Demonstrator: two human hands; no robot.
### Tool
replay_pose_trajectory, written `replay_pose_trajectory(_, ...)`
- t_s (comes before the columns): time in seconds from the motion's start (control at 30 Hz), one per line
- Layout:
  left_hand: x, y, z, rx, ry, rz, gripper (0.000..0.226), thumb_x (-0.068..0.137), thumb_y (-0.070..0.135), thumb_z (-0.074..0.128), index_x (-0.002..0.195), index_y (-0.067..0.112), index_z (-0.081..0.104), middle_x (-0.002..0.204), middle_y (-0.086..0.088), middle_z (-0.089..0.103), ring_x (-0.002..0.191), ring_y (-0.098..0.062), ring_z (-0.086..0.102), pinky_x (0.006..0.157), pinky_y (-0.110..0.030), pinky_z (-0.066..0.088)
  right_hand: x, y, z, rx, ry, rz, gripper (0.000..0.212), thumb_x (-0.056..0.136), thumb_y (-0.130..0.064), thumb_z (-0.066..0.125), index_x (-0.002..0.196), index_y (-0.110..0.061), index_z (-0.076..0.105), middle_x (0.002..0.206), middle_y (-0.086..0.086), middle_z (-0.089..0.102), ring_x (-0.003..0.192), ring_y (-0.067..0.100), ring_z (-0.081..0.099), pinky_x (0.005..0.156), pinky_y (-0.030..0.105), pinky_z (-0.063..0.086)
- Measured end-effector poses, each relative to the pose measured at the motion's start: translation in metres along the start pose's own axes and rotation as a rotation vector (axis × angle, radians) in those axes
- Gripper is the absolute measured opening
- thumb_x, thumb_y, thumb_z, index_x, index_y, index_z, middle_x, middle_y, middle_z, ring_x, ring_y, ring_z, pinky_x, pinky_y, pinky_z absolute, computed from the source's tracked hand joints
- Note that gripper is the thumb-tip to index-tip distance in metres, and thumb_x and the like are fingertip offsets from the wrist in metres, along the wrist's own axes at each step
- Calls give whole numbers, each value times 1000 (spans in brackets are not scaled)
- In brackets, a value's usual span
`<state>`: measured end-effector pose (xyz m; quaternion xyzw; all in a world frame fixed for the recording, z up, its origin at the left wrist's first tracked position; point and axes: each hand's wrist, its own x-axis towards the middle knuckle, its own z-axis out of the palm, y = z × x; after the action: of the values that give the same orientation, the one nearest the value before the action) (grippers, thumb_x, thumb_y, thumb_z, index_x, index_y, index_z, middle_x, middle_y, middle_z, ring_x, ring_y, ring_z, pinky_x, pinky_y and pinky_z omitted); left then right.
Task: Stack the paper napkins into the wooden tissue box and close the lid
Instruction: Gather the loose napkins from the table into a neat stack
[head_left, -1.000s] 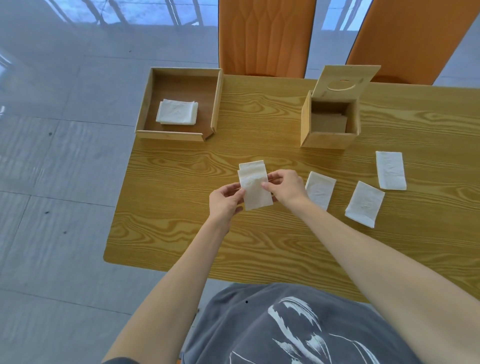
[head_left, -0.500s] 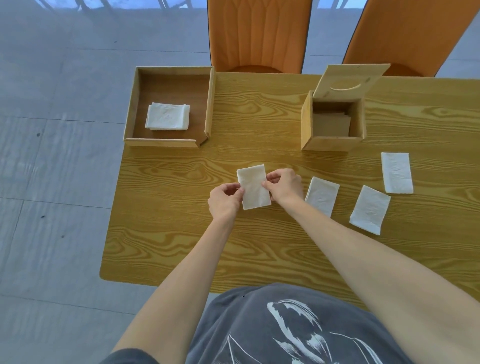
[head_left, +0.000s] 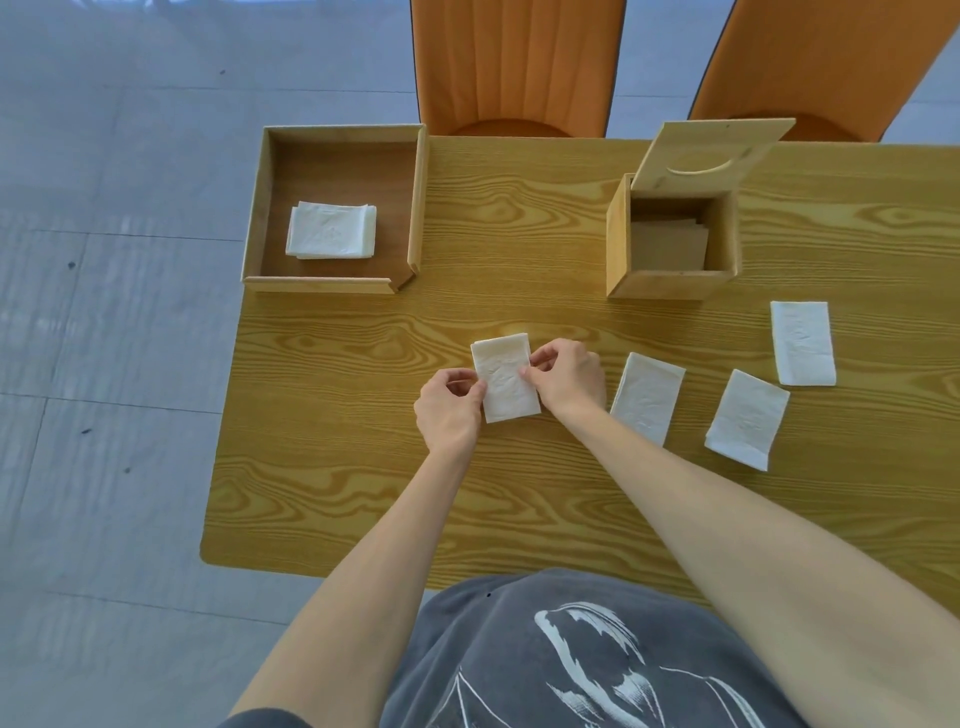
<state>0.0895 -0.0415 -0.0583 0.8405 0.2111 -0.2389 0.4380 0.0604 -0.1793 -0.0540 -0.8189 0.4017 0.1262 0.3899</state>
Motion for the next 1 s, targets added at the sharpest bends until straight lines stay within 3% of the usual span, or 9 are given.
replay_pose_trajectory(0.13, -7, 6, -3, 78, 7, 36, 9, 87, 23, 74, 95, 25, 69, 83, 13, 67, 82, -14, 70, 76, -33, 57, -3, 0, -3, -13, 0, -9, 18, 85, -31, 75, 97, -18, 71, 96, 0, 74, 80, 14, 59, 65, 26, 42)
replay_pose_trajectory(0.23, -14, 13, -5, 147, 19, 99, 15, 90, 28, 70, 104, 24, 70, 89, 12, 68, 81, -10, 66, 73, -30, 54, -7, 5, -7, 4, 5, -11, 20, 85, -32, 75, 99, -17, 73, 98, 0, 74, 88, 17, 66, 67, 25, 43)
replay_pose_trajectory(0.53, -46, 32, 18, 171, -150, 256, 15, 91, 35, 66, 103, 26, 70, 90, 15, 67, 77, -5, 65, 74, -33, 57, -29, 35, -41, 77, 75, 30, 17, 89, -35, 69, 99, -21, 71, 91, -7, 70, 87, 15, 67, 70, 31, 52)
replay_pose_trajectory(0.67, -60, 35, 39, 179, -259, 257, 16, 91, 34, 67, 105, 26, 69, 95, 9, 71, 82, -12, 69, 73, -30, 53, -37, 55, -60, 93, 122, 63, 18, 91, -36, 67, 100, -21, 71, 95, -5, 72, 81, 14, 65, 67, 28, 47)
replay_pose_trajectory(0.8, -71, 36, 61, 181, -364, 251, 27, 91, 32, 69, 115, 18, 68, 99, 0, 73, 87, -18, 71, 75, -33, 56, -40, 78, -77, 120, 196, 136, 23, 90, -35, 66, 107, -20, 70, 106, 1, 73, 99, 22, 67, 78, 33, 52)
replay_pose_trajectory(0.9, -77, 37, 75, 184, -415, 234, 36, 93, 32, 67, 124, 16, 65, 104, 1, 71, 94, -18, 69, 80, -33, 55, -43, 94, -88, 141, 218, 179, 37, 93, -32, 63, 125, -14, 63, 121, 5, 68, 111, 25, 62, 87, 36, 49)
replay_pose_trajectory(1.0, -82, 39, 87, 197, -432, 212, 46, 94, 30, 65, 137, 15, 58, 122, -2, 70, 112, -20, 65, 94, -32, 50, -43, 106, -94, 159, 220, 220, 46, 96, -30, 59, 136, -9, 54, 132, 9, 62, 122, 27, 56, 95, 37, 45)
